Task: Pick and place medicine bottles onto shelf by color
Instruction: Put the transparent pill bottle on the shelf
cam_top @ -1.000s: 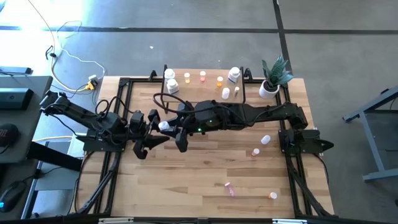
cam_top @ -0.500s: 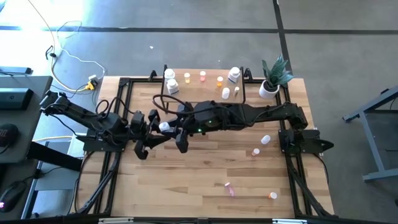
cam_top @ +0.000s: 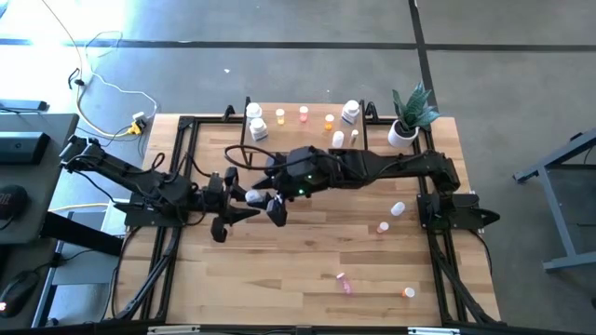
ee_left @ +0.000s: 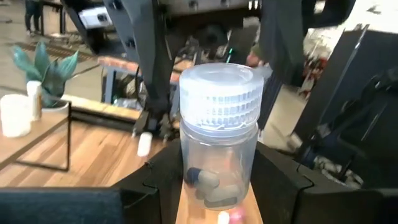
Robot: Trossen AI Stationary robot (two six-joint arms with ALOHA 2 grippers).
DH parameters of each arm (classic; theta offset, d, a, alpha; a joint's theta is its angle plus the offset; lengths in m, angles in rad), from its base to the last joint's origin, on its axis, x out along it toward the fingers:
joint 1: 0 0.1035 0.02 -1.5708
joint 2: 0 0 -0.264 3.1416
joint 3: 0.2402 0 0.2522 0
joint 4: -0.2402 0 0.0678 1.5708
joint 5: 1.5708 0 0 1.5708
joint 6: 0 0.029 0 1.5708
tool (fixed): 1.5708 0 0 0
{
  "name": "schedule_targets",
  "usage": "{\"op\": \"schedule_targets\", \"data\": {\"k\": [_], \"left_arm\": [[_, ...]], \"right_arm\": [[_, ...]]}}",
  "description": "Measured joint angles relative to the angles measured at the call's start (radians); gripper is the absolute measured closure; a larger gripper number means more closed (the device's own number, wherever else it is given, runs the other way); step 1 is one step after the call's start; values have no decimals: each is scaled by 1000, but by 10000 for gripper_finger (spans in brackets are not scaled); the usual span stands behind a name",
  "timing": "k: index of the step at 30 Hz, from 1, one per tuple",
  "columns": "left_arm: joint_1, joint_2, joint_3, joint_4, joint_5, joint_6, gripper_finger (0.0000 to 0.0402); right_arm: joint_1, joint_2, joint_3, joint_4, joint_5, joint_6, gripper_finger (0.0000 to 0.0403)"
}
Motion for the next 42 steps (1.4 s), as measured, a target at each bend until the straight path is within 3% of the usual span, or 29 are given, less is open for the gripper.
{"op": "schedule_targets", "data": {"k": [7, 11, 27, 42], "left_arm": [[0, 0, 0, -130, -2, 9, 252], [0, 0, 0, -165, -2, 46, 253], [0, 0, 0, -181, -2, 76, 252], [0, 0, 0, -184, -6, 71, 249]], "right_arm": [[-30, 0, 0, -53, -16, -57, 164], [-35, 3, 0, -53, -82, -145, 164], [-36, 56, 0, -90, -121, -217, 167], [-36, 56, 0, -103, -124, -182, 265]]}}
